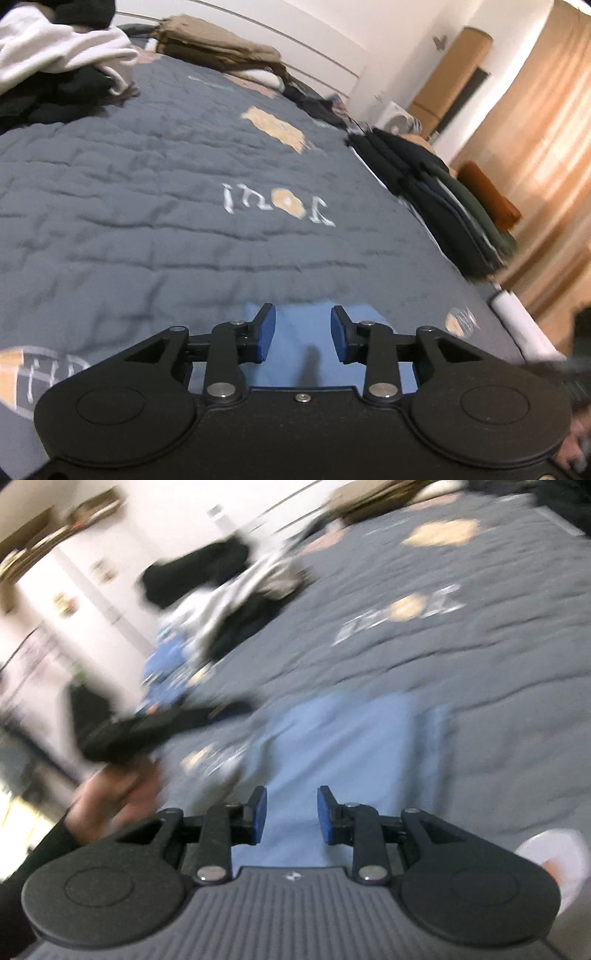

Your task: Fold clothes

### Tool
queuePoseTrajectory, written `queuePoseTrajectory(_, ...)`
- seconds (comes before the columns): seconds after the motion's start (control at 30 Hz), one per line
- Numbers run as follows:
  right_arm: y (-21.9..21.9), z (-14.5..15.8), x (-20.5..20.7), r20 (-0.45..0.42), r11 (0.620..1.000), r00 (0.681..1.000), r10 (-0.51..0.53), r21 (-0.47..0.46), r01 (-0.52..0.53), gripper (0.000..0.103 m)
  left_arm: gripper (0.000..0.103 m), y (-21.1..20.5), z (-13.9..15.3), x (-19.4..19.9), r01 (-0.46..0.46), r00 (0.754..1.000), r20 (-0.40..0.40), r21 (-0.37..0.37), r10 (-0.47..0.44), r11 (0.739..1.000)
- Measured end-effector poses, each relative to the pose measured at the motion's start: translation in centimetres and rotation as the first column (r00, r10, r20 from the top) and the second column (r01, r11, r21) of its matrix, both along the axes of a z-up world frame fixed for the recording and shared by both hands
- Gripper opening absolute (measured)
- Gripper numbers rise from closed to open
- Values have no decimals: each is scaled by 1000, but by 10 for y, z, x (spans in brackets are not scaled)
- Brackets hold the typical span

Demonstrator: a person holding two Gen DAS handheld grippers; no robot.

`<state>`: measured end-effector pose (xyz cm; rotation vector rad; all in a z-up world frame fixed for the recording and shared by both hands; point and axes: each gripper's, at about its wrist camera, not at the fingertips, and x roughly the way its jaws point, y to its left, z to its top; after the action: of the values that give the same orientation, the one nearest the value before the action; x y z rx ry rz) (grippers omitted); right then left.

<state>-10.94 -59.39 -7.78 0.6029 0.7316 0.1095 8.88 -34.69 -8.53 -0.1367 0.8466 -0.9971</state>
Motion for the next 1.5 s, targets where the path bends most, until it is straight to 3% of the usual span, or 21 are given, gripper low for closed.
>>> queuePoseTrajectory(0.13,-27,-18,9,-25,994,994,-108,14,108,28,34,7,2,-25,32,999,-35,2,-31,999)
queuePoseTrajectory(0.3,-27,-25,23,-24,993,993,-118,-4,118,28,42,19,8,-55,24,998,-50,-28,-26,999)
queuePoseTrajectory(0.47,-37,-31,32,-6,986,986,-164,-4,164,28,44,29,10,-77,32,997,-65,-72,-37,997)
queuePoseTrajectory(0.83,-36,-60,50,-51,982,981,-187,22,189,29,44,21,10,-79,51,998,-39,-72,-53,996)
queuePoseTrajectory(0.97,-37,-62,48,-50,978,981,-188,78,191,28,44,20,10,-78,47,998,-46,-78,-50,996)
queuePoseTrajectory(1.13,-43,-56,43,-53,965,975,-216,139,221,5,44,20,10,-78,47,998,-40,-71,-50,996)
queuePoseTrajectory(1.33,-46,-29,29,29,965,974,-225,145,218,3,44,21,12,-79,47,998,-29,-74,-50,996)
queuePoseTrajectory(1.5,-51,-30,24,36,968,971,-237,92,233,3,44,18,10,-82,61,998,-25,-61,-63,996)
